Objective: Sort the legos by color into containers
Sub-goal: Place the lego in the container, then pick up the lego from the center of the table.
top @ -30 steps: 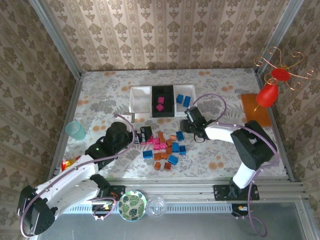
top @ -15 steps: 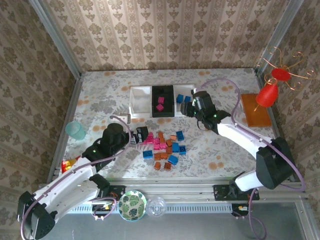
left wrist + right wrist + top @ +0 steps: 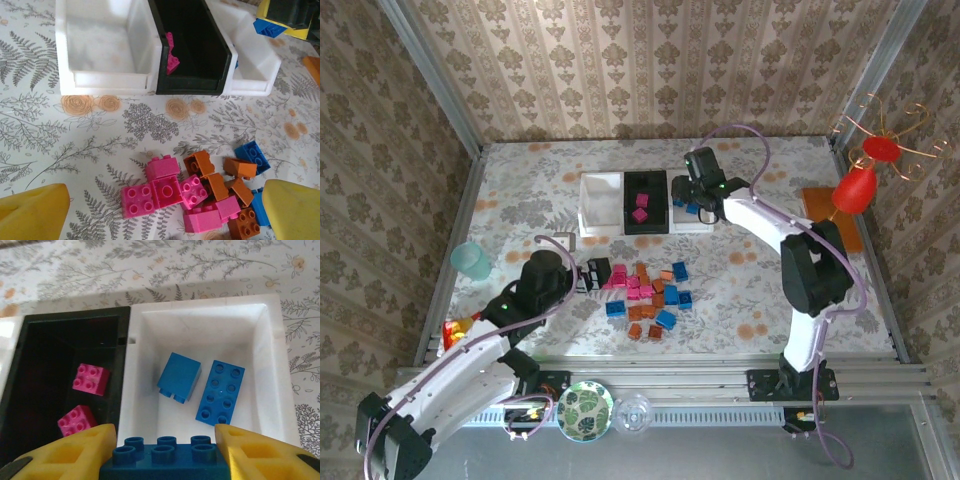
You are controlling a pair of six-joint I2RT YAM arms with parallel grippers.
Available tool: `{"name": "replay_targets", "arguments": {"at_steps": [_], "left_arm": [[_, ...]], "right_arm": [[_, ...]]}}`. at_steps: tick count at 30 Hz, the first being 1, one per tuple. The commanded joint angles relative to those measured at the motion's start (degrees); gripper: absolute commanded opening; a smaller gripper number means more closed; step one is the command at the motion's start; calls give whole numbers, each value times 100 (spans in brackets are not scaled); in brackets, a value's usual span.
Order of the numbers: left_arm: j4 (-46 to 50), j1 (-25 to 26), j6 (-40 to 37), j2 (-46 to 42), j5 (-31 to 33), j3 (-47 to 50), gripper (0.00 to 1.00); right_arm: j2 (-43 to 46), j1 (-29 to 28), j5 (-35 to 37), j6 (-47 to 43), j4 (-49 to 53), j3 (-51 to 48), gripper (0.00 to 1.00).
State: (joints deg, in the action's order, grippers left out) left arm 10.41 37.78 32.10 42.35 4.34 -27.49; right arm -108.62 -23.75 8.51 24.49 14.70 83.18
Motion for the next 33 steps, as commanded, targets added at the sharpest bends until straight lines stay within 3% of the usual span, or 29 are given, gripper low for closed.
{"name": "replay_targets", "arguments": {"at_steps": [1,4,7,13,21,33], "left_arm": [[284,-54,112,50,-101,-20,100],[364,-51,95,160,-172,-19,100],[456,-52,52,398,-280,-73,100],[371,19,-8,1164,-590,-158,89],[5,245,-18,2437,-424,-328,68],[-714,-168,-136,3365,-473,-301,66]], "right_arm": [[-305,61,326,216,501,296,53],[-441,105,168,229,495,393,73],[-283,107,95,124,448,375,78],[640,-34,-126,58,85,-406,79],[1632,-391,-114,80,-347,-1732,78],[2093,-429,-139,206,-569,-2379,78]]}}
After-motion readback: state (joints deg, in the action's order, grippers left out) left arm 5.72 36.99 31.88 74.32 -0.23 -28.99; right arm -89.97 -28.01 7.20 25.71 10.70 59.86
